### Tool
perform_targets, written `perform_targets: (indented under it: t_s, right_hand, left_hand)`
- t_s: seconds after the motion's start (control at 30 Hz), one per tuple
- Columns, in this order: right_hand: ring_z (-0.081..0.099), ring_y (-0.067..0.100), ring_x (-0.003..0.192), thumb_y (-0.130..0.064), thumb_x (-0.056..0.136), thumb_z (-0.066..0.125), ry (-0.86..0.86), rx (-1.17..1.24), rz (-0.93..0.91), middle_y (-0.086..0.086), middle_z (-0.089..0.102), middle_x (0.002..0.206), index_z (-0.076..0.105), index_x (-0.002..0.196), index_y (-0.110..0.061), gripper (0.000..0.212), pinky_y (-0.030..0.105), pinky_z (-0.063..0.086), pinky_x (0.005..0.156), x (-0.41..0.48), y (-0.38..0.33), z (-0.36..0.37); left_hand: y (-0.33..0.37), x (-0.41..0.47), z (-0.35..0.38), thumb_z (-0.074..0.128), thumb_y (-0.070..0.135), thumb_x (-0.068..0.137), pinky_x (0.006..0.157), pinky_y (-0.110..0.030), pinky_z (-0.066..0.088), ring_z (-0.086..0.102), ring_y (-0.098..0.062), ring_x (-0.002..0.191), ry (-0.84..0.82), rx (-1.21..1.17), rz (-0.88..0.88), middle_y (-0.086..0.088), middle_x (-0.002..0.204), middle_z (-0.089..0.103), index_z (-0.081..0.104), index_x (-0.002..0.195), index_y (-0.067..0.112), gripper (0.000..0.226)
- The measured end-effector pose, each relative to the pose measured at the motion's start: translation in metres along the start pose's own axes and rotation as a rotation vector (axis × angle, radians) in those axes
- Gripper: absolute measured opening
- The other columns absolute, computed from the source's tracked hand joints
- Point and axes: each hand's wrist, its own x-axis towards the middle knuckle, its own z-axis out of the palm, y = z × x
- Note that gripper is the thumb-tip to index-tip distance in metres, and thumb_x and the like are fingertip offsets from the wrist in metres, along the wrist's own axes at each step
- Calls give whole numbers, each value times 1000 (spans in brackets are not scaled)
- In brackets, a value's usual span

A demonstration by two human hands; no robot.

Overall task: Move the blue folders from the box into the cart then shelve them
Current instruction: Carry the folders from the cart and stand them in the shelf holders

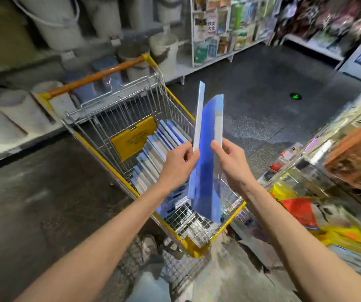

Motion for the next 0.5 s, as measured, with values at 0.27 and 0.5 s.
perform_targets:
  t_s: [0.27, 0.5]
  right_hand:
    - [66, 1, 64, -15, 105, 49, -92, 155, 29, 11, 73, 101, 65, 121, -1, 27, 14, 51, 57, -16, -23, -4]
    - [72, 16, 85, -16, 104, 50, -68, 205, 37, 16, 73, 108, 65, 121, -2, 26, 23, 56, 67, -18, -26, -5]
  left_hand:
    - [16, -28, 2, 51, 24, 104, 55, -46, 38, 43, -30, 57, -55, 23, 78, -17, 62, 45, 43, 74, 4, 37]
    - [25, -33, 4, 49, 26, 105, 56, -45, 39, 44, -28, 57, -86, 36, 107, -15, 63, 46, 46, 77, 5, 35]
